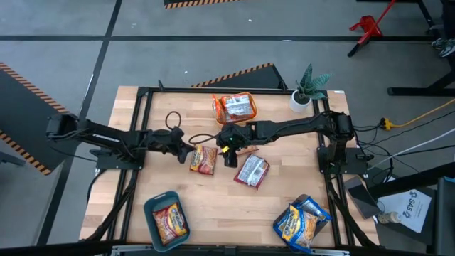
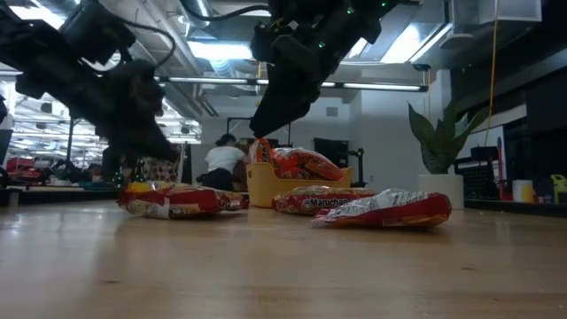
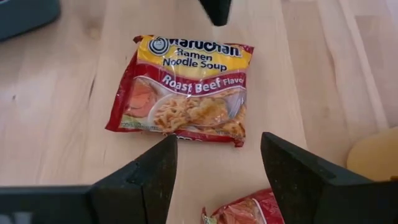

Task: Sort Maruchan noodles
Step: Put the red noodle pack into the blue bin

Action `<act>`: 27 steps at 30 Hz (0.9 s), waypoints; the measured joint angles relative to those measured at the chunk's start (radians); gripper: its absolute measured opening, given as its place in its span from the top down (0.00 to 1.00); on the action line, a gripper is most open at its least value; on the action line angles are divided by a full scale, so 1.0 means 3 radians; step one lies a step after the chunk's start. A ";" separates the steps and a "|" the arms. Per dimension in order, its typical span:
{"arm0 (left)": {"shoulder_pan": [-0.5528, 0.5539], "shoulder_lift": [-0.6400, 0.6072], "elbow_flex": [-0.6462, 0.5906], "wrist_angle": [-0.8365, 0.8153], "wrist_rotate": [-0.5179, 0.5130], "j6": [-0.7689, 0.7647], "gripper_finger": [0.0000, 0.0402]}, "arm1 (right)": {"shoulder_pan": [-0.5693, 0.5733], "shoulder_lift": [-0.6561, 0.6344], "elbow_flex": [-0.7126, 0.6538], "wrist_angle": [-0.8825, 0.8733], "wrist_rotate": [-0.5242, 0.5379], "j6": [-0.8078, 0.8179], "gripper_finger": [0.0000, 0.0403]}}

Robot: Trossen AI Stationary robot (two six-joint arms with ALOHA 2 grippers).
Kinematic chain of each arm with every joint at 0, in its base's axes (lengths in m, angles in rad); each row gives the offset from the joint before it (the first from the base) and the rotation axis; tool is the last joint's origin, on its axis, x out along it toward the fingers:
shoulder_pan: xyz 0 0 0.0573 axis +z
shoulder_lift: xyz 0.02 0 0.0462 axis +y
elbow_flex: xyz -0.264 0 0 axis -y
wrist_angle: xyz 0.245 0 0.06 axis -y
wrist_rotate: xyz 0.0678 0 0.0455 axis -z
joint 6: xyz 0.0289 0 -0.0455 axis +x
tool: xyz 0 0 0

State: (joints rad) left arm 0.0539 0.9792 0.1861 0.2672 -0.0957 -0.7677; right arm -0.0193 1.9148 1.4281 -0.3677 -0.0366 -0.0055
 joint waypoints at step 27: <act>-0.0202 0.1092 -0.0145 0.0682 -0.0119 -0.0137 1.00 | -0.0037 0.0132 0.0000 0.0016 0.0048 0.0736 0.46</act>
State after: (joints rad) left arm -0.0067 1.3068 0.1425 0.4717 -0.1314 -0.8086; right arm -0.0303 1.9544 1.4281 -0.3630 -0.0221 0.2154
